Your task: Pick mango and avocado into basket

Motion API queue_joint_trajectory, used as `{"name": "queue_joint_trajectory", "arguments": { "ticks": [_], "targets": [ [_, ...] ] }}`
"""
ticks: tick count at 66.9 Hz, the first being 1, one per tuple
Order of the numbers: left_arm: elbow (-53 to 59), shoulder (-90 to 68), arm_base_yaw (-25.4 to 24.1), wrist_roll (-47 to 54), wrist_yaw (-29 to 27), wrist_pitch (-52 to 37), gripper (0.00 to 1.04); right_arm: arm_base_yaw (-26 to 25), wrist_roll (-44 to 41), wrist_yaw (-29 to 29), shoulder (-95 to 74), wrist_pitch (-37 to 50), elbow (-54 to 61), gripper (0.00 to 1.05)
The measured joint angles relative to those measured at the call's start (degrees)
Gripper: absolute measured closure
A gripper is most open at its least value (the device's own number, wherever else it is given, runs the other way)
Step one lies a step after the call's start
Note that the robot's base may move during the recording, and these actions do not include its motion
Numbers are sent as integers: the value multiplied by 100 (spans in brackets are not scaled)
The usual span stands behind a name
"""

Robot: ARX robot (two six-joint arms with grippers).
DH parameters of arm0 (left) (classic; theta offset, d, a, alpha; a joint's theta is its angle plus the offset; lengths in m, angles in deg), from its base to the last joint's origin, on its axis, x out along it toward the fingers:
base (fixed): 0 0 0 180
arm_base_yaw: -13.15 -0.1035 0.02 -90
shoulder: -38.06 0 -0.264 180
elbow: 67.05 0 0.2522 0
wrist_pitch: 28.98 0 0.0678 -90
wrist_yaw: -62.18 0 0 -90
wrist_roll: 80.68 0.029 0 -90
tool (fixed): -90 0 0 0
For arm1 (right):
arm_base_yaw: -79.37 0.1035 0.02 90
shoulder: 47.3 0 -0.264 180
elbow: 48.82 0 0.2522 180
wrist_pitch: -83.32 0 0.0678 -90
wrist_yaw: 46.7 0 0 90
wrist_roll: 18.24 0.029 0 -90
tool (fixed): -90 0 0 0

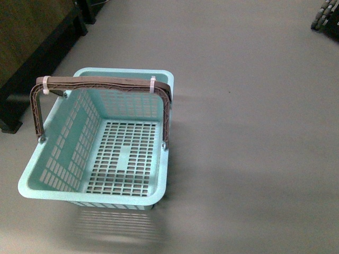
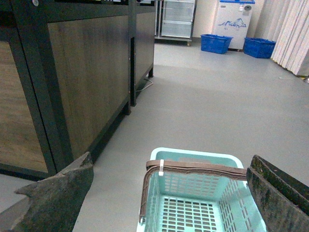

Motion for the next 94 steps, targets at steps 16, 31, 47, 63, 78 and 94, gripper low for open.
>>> {"name": "queue_joint_trajectory", "arguments": {
  "ticks": [16,31,47,63,78,94],
  "targets": [
    [0,0,0,0,0,0,8,0,0,0,0,0,0,9],
    [0,0,0,0,0,0,8,0,0,0,0,0,0,9],
    [-905,-1421,114,-944,-356,1838,8,0,0,0,0,0,0,9],
    [-2247,-4913,-341,-3751,811,323,8,0,0,0,0,0,0,9],
    [-3106,-8085,-42,-6006,861,-1718,8,0,0,0,0,0,0,9],
    [-4723,-11022,798,-7191,590,-2221,8,0,0,0,0,0,0,9]
  ]
}}
